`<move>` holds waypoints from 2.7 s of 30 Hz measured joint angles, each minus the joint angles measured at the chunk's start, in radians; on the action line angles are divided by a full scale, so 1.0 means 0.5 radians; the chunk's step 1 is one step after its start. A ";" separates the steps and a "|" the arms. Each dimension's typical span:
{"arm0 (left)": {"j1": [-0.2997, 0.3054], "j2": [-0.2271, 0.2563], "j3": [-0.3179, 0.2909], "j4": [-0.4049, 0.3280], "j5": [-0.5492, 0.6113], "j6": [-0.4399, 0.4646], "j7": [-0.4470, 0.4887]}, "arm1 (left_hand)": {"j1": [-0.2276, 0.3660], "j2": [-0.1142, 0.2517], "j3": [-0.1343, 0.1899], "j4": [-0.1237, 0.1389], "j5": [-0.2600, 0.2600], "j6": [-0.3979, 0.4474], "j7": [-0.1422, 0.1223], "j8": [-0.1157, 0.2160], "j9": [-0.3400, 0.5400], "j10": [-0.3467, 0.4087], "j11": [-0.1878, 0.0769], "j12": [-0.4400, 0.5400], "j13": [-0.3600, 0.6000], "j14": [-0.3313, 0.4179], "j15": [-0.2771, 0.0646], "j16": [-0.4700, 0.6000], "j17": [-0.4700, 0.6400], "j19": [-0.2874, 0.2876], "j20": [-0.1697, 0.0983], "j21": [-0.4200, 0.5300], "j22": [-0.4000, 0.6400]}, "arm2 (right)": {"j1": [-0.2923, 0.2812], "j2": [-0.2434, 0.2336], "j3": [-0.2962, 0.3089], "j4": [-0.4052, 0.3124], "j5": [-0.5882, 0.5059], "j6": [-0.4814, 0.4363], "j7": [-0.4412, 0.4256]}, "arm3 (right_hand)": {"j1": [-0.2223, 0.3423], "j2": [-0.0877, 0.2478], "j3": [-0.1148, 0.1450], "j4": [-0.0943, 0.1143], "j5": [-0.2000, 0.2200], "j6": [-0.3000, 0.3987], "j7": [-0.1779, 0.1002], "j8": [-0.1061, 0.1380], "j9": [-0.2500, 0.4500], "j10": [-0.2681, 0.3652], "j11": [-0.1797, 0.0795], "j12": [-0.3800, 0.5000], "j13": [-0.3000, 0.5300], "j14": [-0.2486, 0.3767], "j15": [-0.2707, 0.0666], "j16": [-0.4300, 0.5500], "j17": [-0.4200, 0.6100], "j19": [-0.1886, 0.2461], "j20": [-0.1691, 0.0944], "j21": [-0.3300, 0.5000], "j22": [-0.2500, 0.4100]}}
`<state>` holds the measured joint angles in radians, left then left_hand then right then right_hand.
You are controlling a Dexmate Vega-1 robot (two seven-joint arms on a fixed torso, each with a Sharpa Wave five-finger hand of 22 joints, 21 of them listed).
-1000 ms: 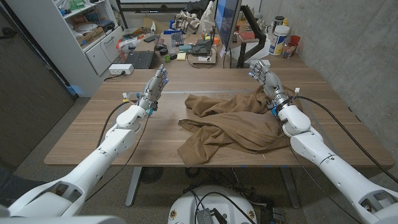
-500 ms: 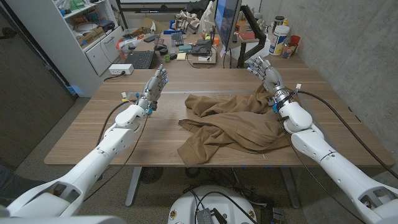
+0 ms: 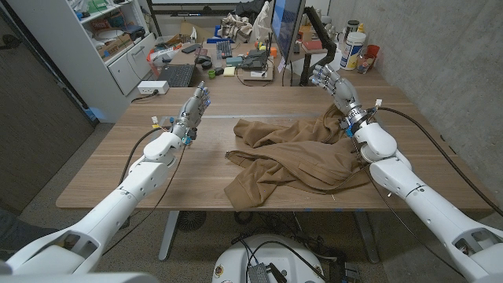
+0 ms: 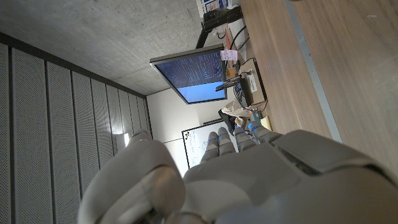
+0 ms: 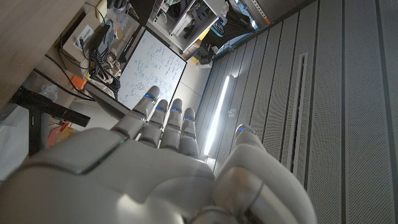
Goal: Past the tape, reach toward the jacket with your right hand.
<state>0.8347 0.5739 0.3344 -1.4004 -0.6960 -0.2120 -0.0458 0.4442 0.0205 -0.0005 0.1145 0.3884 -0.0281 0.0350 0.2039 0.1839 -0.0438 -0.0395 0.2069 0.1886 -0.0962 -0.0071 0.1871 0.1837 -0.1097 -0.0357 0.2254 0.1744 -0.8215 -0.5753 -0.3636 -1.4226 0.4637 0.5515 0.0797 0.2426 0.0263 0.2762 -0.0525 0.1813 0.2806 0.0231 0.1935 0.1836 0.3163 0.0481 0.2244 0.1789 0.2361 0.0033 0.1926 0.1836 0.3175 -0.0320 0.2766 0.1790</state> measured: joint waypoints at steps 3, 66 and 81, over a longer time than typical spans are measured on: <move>0.001 0.002 0.000 -0.007 0.003 0.004 0.004 | 0.007 0.007 0.000 0.000 0.000 0.003 -0.003 0.000 0.000 0.000 0.000 0.000 0.000 0.000 0.000 0.000 0.000 0.000 0.000 0.000 0.000 | 0.007 -0.007 0.006 0.006 -0.008 0.018 0.006 | 0.000 0.000 -0.009 0.009 0.002 0.000 0.000 0.000 0.000 0.000 0.000 0.000 0.000 0.000 0.000 0.000 0.000 0.003 0.003 0.000 0.000; -0.050 0.028 0.049 -0.046 0.113 0.044 0.032 | 0.015 0.015 -0.033 0.000 0.000 0.014 -0.014 -0.009 -0.001 0.007 -0.015 -0.007 0.000 -0.010 -0.010 0.000 0.000 -0.025 0.004 -0.029 0.010 | -0.039 -0.189 0.173 -0.090 -0.514 0.308 -0.191 | 0.050 -0.120 -0.061 -0.077 0.045 0.086 -0.086 0.015 0.000 0.111 -0.053 0.016 0.010 0.140 -0.075 0.008 -0.008 0.117 -0.004 -0.043 -0.004; -0.076 0.019 0.051 -0.014 0.107 0.021 0.001 | 0.015 0.015 -0.034 -0.002 0.000 0.014 -0.013 -0.009 -0.001 0.000 -0.007 -0.007 0.000 -0.010 -0.010 0.000 0.000 -0.025 0.004 -0.037 0.010 | -0.112 -0.237 0.238 -0.231 -0.911 0.295 -0.426 | 0.048 -0.121 -0.067 -0.071 0.060 0.107 -0.122 0.015 0.010 0.073 -0.061 0.000 0.010 0.149 -0.086 0.001 -0.009 0.106 0.007 -0.066 -0.004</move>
<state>0.7965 0.5835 0.3600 -1.4074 -0.6423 -0.2016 -0.0451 0.4519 0.0281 -0.0175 0.1137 0.3883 -0.0213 0.0283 0.1992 0.1836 -0.0438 -0.0430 0.2032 0.1883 -0.1012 -0.0122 0.1871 0.1836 -0.1223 -0.0337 0.2068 0.1794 -0.8773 -0.6940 -0.2447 -1.5379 0.0082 0.6988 -0.1333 0.2667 -0.0344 0.2429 -0.0882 0.2113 0.3343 -0.0381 0.2013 0.1887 0.3530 0.0179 0.2243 0.1838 0.3109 -0.0397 0.1931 0.1793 0.3705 -0.0284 0.2436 0.1769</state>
